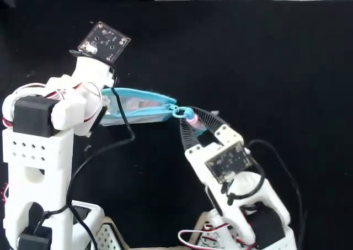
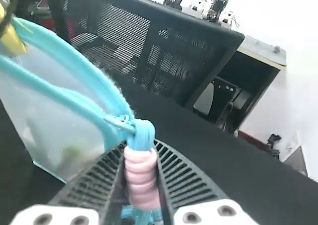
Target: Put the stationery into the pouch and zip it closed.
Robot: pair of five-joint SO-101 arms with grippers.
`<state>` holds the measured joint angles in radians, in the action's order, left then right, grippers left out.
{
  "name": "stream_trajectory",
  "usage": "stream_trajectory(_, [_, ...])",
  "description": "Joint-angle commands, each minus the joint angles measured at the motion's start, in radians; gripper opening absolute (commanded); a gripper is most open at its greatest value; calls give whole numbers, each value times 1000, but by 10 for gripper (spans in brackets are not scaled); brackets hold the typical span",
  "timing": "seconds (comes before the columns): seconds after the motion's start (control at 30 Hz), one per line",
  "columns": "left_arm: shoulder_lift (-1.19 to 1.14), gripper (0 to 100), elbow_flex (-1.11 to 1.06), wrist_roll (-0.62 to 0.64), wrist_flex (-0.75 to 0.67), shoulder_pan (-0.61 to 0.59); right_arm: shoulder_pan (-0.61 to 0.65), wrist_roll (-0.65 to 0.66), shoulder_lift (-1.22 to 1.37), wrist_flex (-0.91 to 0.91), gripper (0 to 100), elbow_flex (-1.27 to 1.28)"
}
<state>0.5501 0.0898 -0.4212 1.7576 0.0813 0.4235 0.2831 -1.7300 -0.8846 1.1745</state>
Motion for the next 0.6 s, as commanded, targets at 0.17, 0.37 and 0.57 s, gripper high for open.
stream_trajectory(0.17, [14, 206, 117, 150, -2, -4, -17, 11, 479, -144, 10, -423])
stream_trajectory(0.37, [14, 188, 268, 169, -2, -120, -17, 11, 631, -196, 10, -587])
stream_trajectory(0.57, [15, 188, 335, 169, 2, -200, -17, 12, 779, -192, 10, -700])
